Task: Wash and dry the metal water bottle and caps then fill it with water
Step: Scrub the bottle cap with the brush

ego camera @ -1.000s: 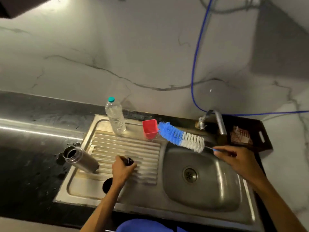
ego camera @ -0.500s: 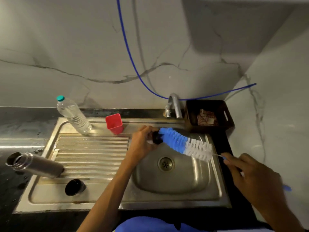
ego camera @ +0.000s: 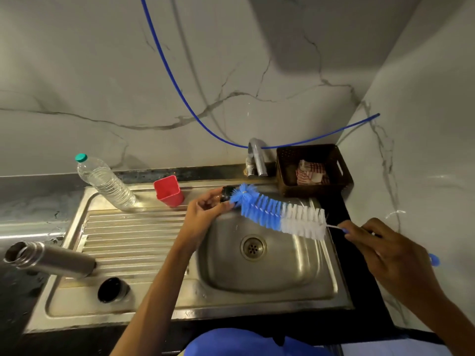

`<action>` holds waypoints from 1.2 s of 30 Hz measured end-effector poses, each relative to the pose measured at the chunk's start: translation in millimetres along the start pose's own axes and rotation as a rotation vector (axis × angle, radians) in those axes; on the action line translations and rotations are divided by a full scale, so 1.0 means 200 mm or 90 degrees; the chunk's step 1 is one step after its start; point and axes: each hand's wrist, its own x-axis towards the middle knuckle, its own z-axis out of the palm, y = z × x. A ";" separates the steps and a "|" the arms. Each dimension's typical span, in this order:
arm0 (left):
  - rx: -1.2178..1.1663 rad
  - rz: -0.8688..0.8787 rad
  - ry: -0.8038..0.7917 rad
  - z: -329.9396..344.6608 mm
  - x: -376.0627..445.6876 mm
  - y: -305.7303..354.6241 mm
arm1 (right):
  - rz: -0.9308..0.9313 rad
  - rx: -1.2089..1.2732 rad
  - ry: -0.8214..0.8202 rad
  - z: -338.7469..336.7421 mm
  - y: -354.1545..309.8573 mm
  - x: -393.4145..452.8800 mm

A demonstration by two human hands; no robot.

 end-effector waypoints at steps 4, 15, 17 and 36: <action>-0.186 -0.051 0.021 0.03 -0.01 -0.01 | 0.062 0.073 0.010 0.03 -0.03 0.02; 0.010 -0.045 -0.020 0.09 -0.03 -0.01 | 0.101 0.108 0.011 0.12 -0.05 0.04; -0.049 -0.032 0.067 0.11 -0.02 0.01 | 0.095 0.095 0.012 0.11 -0.06 0.02; 0.122 0.074 0.086 0.35 -0.14 -0.02 | 0.177 0.111 -0.004 0.26 -0.10 -0.06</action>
